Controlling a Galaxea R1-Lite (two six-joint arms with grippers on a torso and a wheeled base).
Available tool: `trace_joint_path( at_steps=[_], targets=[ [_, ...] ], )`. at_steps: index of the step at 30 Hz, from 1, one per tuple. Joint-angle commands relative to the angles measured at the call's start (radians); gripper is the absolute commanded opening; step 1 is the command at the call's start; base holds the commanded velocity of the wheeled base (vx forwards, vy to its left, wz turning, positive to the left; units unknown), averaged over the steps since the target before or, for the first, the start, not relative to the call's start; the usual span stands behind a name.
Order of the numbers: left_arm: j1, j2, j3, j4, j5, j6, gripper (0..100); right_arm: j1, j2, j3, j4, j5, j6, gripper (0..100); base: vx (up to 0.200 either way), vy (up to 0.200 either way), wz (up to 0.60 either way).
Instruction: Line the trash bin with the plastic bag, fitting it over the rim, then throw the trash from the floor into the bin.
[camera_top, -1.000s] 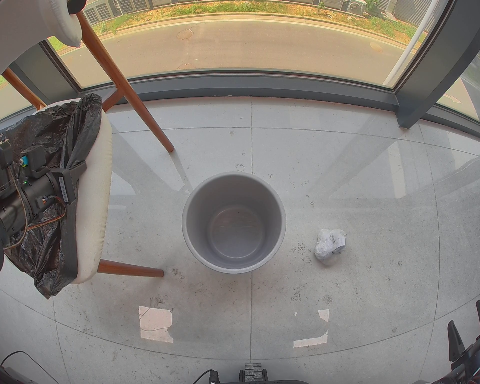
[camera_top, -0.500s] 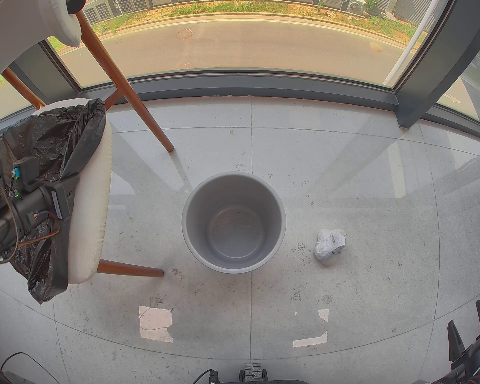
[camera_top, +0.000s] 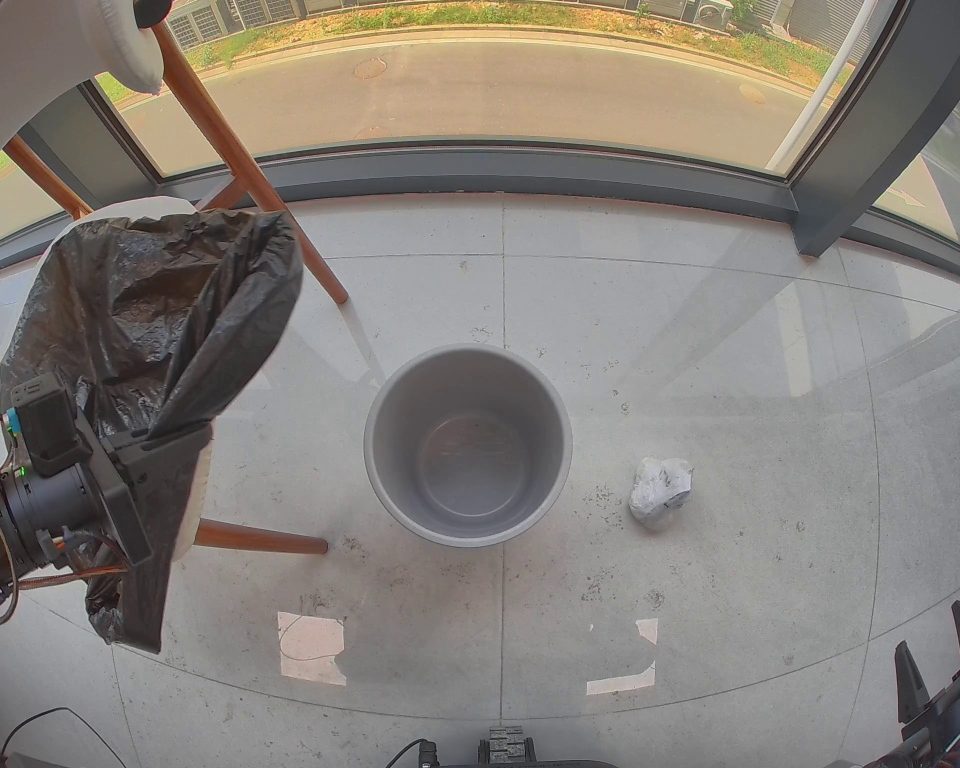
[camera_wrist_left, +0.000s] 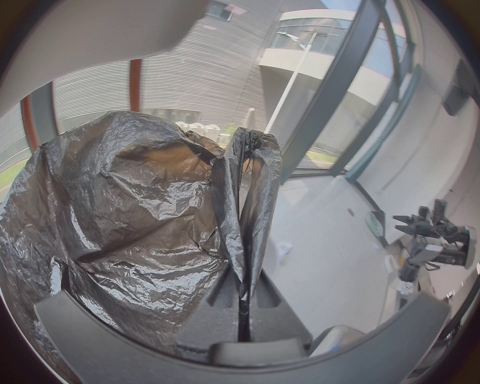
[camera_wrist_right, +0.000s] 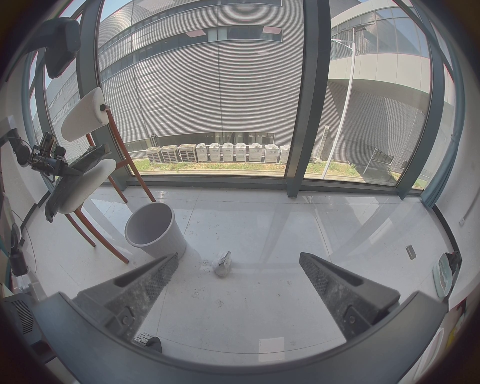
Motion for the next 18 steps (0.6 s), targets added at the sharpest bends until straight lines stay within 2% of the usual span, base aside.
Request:
trace_joint_path(
  at_steps=[1,5,9,12,18],
  targets=[
    [-0.183,0.104,-0.052,-0.003,-0.005,0.045,0,0.000,-0.015,0.013,0.001,-0.001,-0.004,100,0.000,0.000,0.00],
    [-0.278,0.186,-0.126,-0.003,0.003,0.048,0,0.001,-0.015,0.013,0.001,-0.003,-0.004,100,0.000,0.000,0.00],
    [-0.327,0.254,-0.208,-0.001,-0.003,0.045,0,0.000,-0.015,0.013,0.001,-0.003,-0.004,100,0.000,0.000,0.00],
    [-0.421,0.352,-0.296,-0.001,-0.005,0.038,0,0.000,-0.015,0.013,0.001,-0.003,-0.004,100,0.000,0.000,0.00],
    [-0.487,0.447,-0.351,0.000,-0.005,0.036,0,0.000,-0.015,0.013,0.001,-0.003,-0.004,100,0.000,0.000,0.00]
  ],
)
